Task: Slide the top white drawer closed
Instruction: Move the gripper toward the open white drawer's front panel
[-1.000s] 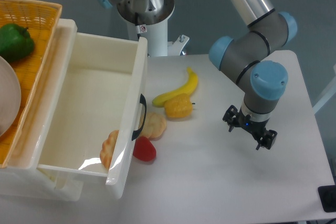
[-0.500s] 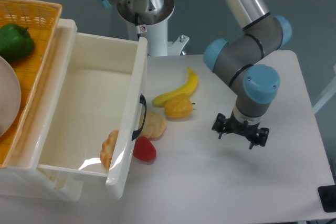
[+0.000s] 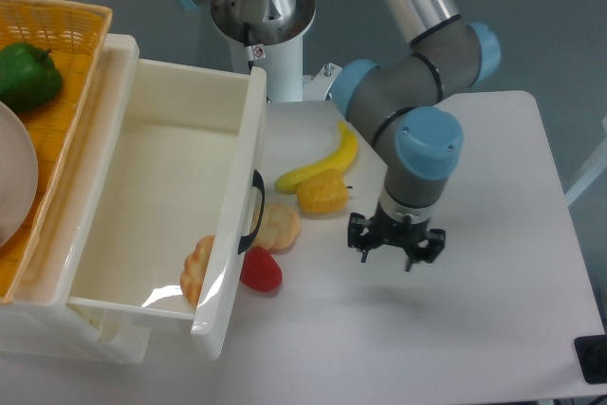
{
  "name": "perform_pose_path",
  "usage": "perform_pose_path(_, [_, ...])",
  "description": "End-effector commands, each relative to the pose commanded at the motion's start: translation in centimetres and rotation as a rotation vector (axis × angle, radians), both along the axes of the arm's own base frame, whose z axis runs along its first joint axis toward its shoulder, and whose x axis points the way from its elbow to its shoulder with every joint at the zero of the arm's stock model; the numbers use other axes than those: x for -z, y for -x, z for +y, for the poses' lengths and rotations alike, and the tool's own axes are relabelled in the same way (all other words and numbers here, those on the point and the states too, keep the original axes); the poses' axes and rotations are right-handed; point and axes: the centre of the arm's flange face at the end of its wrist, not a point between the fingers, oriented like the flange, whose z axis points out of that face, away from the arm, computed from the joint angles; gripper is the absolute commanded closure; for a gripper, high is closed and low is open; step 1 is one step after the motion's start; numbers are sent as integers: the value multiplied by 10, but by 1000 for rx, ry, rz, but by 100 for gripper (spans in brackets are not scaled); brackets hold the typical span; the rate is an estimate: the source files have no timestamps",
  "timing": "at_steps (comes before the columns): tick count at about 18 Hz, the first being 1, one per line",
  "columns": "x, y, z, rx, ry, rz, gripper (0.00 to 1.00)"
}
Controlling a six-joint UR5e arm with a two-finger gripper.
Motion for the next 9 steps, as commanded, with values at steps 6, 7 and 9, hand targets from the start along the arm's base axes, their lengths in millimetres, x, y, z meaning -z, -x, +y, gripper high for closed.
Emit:
perform_pose_path(6, [-1, -37, 1, 23, -47, -95, 91])
perform_pose_path(7, [-6, -42, -3, 21, -43, -122, 93])
perform_pose_path(9, [-10, -46, -9, 16, -28, -167, 94])
